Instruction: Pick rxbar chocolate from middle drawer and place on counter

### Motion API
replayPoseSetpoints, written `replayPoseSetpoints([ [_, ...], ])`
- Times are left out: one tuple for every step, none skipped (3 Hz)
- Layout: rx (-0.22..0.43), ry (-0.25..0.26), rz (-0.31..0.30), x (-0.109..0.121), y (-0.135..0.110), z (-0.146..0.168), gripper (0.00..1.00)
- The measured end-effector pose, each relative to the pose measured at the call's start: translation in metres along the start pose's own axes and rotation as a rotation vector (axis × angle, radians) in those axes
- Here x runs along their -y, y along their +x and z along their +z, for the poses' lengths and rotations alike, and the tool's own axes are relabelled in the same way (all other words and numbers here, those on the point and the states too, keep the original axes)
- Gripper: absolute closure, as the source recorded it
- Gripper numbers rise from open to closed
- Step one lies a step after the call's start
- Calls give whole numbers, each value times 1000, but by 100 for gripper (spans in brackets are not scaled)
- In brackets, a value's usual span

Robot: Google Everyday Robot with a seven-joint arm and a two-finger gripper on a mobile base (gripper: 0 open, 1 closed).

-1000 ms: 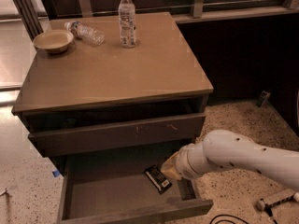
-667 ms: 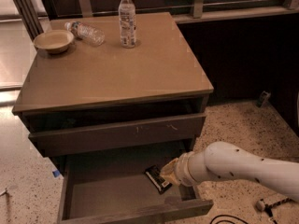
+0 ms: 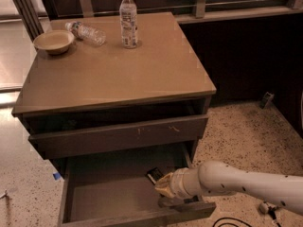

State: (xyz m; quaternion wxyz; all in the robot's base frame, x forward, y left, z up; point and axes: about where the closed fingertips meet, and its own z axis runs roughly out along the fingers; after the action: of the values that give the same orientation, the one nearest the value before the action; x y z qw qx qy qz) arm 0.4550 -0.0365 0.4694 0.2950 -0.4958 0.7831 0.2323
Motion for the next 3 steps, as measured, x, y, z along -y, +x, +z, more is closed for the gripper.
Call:
replayPoseSetpoints([
  [0, 0, 1, 0, 0, 0, 100],
  [-26, 30, -15, 7, 10, 12, 98],
  [-66, 61, -53, 17, 14, 33, 78],
])
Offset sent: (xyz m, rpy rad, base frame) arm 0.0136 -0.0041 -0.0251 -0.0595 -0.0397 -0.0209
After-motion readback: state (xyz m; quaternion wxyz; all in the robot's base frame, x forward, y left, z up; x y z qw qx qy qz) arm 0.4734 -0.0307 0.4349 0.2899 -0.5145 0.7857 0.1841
